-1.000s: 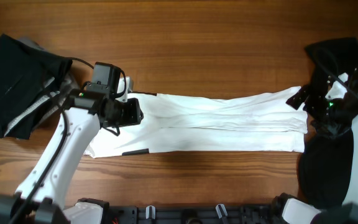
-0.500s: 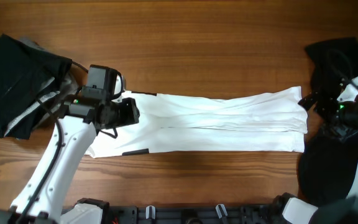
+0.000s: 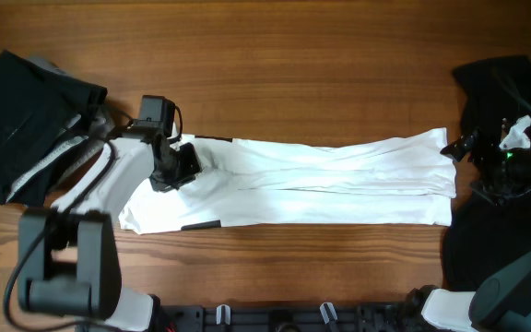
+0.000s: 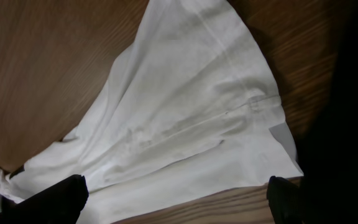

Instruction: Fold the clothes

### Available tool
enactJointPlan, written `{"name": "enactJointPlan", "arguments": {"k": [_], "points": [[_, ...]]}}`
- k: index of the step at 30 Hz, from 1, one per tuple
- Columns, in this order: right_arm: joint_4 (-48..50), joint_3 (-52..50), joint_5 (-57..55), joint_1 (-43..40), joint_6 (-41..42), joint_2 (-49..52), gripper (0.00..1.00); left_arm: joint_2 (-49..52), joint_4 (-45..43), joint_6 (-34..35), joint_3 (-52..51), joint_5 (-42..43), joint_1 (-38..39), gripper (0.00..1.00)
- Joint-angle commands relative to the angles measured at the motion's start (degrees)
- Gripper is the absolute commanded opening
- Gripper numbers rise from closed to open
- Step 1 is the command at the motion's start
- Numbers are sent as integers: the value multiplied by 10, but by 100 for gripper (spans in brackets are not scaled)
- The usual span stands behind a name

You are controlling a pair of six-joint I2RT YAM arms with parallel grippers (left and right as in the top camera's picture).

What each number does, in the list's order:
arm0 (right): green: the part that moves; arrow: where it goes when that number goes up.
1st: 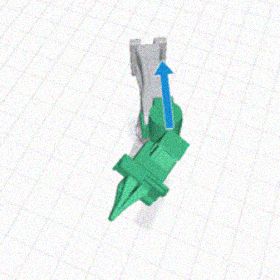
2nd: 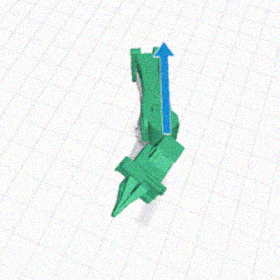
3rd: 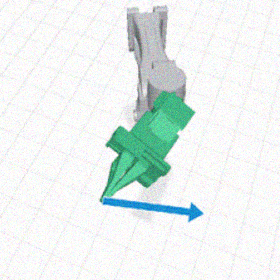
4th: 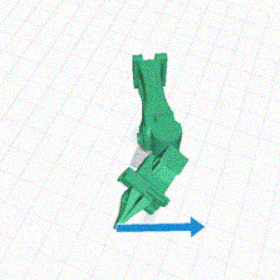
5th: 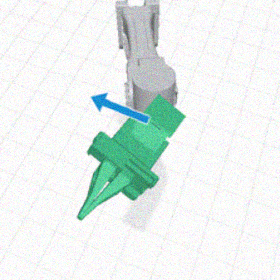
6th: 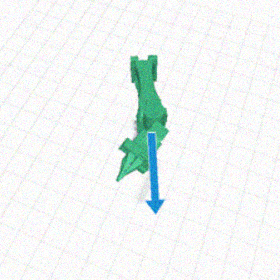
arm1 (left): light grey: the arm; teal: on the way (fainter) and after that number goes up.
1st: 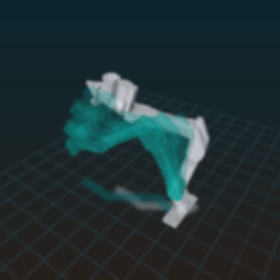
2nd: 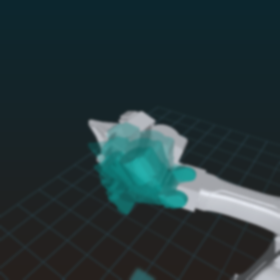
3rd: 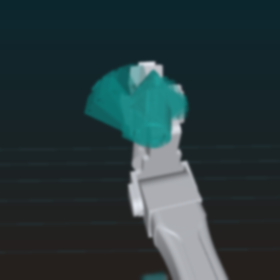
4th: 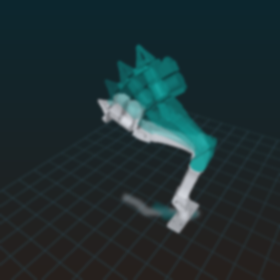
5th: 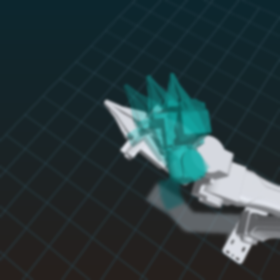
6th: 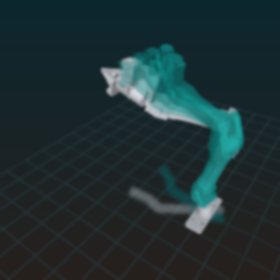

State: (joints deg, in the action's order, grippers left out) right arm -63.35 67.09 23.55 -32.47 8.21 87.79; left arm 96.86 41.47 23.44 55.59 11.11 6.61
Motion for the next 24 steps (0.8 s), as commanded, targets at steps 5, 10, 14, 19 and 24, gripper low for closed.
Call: {"name": "enactJointPlan", "arguments": {"k": [5,10,14,19,24], "points": [[14,-2,-5,-1,23,4,91,87,-57,11,-4,-14,-38,4],[16,-2,-3,-1,-4,4,87,99,-69,10,-4,-95,-103,4],[8,-3,-2,0,-5,4,88,99,-85,10,-3,-103,-175,4],[35,-42,-11,0,-5,4,99,86,-85,-19,-3,-55,-240,4],[110,-112,39,2,-24,5,99,47,-83,-26,-1,-54,-265,4]]}}
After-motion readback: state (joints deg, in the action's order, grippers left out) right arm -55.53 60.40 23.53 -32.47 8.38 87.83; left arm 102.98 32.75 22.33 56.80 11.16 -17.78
